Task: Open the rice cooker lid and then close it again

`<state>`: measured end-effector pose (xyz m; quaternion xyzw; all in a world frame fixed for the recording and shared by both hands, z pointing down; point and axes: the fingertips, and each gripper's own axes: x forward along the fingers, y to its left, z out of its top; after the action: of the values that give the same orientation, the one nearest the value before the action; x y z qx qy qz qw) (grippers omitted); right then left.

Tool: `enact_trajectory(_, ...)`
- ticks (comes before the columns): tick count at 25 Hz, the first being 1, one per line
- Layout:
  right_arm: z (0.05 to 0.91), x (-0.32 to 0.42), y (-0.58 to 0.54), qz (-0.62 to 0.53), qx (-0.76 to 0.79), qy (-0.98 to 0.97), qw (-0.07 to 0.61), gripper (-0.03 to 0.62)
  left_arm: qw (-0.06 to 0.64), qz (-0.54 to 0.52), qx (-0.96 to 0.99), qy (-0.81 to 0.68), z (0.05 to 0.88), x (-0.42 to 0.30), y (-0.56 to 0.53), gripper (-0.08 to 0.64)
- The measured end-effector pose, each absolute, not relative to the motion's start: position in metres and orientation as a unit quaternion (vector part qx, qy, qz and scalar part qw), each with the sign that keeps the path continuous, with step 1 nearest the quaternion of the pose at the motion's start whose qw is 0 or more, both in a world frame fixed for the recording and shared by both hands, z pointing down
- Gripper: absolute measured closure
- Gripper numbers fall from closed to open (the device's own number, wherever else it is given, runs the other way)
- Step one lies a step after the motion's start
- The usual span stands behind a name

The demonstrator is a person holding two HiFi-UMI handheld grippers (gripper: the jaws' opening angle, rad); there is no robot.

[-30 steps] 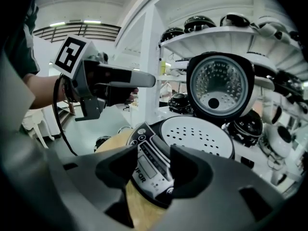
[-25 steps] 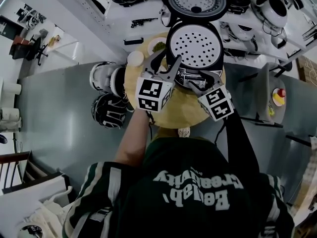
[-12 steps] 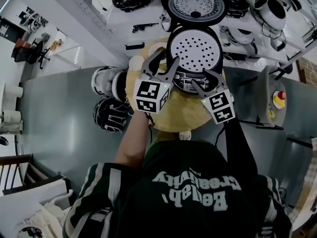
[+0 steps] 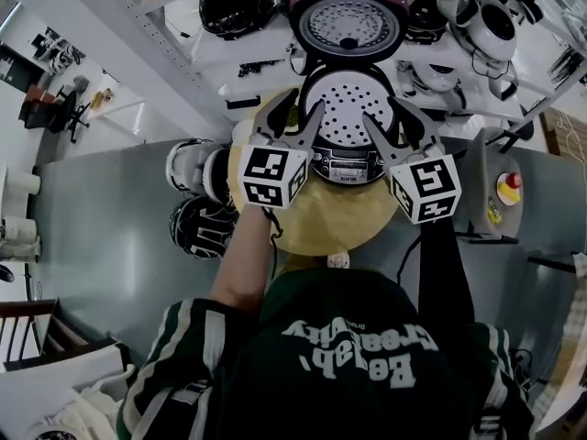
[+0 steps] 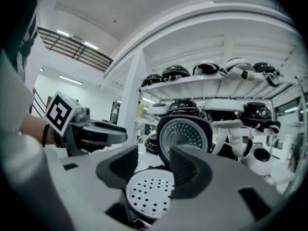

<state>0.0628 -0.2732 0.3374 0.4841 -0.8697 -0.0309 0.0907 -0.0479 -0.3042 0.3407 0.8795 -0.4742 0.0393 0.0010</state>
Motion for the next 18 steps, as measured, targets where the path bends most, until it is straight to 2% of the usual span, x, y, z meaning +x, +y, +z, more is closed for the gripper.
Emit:
enact_trajectory(12,0.305,0.082,-0.293,-0.016,0.501,-0.864,0.037,0.38,0.009,0.016,0.885,-0.465,0.308,-0.046,-0.312,0.374)
enact_trajectory(18,0.297,0.092,-0.315,0.0,0.498,-0.867,0.016,0.407,-0.007,0.008,0.881,-0.473,0.295,-0.05,-0.334,0.364)
